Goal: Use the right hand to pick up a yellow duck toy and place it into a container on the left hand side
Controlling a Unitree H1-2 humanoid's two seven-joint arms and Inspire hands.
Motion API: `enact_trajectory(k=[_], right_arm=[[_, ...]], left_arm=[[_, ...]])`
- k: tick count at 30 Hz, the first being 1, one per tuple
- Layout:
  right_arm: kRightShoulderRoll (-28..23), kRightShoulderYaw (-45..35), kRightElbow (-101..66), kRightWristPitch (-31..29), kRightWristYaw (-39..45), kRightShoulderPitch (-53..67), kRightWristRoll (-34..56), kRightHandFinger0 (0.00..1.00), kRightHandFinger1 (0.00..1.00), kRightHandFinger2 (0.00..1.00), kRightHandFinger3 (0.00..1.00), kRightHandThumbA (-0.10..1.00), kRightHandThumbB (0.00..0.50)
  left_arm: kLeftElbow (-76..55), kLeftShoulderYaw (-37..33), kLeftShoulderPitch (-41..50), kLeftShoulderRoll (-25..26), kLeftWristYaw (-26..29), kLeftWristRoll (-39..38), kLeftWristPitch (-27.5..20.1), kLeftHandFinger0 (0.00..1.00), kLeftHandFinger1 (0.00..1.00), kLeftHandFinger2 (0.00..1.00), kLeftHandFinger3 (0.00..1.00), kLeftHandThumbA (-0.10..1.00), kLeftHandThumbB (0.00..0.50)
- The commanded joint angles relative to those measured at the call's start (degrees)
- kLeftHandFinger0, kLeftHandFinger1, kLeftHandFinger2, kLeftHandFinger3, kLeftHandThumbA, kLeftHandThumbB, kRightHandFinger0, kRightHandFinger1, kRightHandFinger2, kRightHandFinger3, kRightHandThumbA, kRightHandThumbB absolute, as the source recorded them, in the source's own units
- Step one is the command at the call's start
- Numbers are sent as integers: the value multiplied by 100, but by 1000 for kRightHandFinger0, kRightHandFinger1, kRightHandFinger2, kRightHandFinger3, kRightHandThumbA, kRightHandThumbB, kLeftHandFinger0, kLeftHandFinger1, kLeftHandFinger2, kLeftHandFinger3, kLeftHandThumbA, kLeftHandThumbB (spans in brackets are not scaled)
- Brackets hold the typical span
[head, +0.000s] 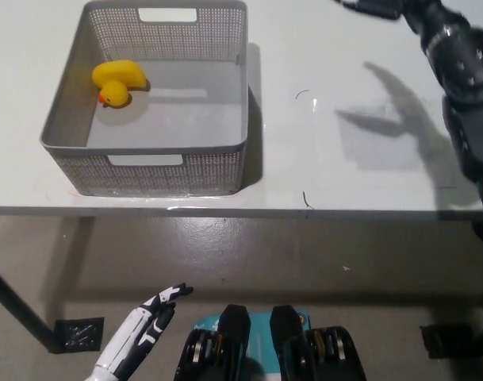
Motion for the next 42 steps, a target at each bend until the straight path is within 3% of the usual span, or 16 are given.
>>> enact_trajectory(k=[1,6,9,11,14,20,22,23,25,27,30,32,34,36,38,42], right_arm=[[-360,-672,-3978,665,383,1281,1252,1000,1000,1000,1000,987,463],[-170,-660,-5346,594,259,2440,1418,1000,1000,1000,1000,991,498],[-45,-571,-5754,447,204,2988,1454,1000,1000,1000,1000,1000,474],[90,-446,-6060,313,196,3574,1627,1000,1000,1000,1000,983,418],[245,-285,-6246,14,168,4203,1708,1000,1000,1000,1000,1000,410],[504,61,-6225,-536,319,5391,2030,1000,1000,1000,1000,1000,441],[622,129,-6171,-533,383,5801,2254,1000,1000,1000,1000,960,459],[651,148,-6120,-598,397,5945,2290,1000,1000,1000,1000,967,437],[686,144,-5947,-729,403,6206,2261,1000,1000,1000,1000,998,457],[724,121,-5772,-826,455,6402,2388,1000,1000,1000,1000,1000,419],[778,87,-5128,-1353,635,6556,2598,1000,1000,1000,1000,1000,323],[936,49,-4821,-1246,630,6694,2734,1000,1000,1000,1000,1000,378],[1026,36,-4532,-1288,687,6773,2869,1000,1000,1000,1000,1000,350],[1099,-13,-4168,-1253,818,6844,3126,1000,1000,1000,1000,1000,355],[1162,-45,-3808,-1456,768,6838,2978,1000,1000,1000,1000,1000,314],[1164,-98,-3440,-1548,679,6702,2766,1000,1000,1000,1000,1000,312]], left_arm=[[-101,101,42,94,39,-22,-113,1000,1000,1000,1000,1000,252],[-78,166,62,70,69,-102,-76,1000,1000,1000,1000,1000,246],[-59,185,56,59,81,-122,-76,1000,1000,1000,1000,1000,253],[-51,208,44,46,95,-136,-50,1000,1000,1000,1000,1000,254],[-19,218,78,36,94,-169,-71,1000,1000,1000,1000,1000,257],[101,250,43,-11,127,-212,-236,1000,1000,1000,1000,1000,251],[90,279,55,-10,127,-221,-218,1000,1000,1000,1000,1000,269],[94,292,59,-12,129,-227,-229,1000,1000,1000,1000,1000,266],[133,330,55,-32,133,-263,-275,1000,1000,1000,1000,1000,280],[184,369,35,-46,158,-251,-331,1000,1000,1000,1000,1000,291],[282,403,-17,-95,165,-318,-443,1000,1000,1000,1000,1000,308],[290,407,17,-114,166,-305,-421,1000,1000,1000,1000,1000,318],[307,410,46,-132,172,-282,-411,1000,1000,1000,1000,1000,325],[288,422,99,-160,163,-278,-371,1000,1000,1000,1000,1000,337],[267,446,123,-166,143,-306,-299,1000,1000,1000,1000,1000,341],[297,483,190,-229,160,-292,-338,1000,1000,1000,1000,1000,327]])
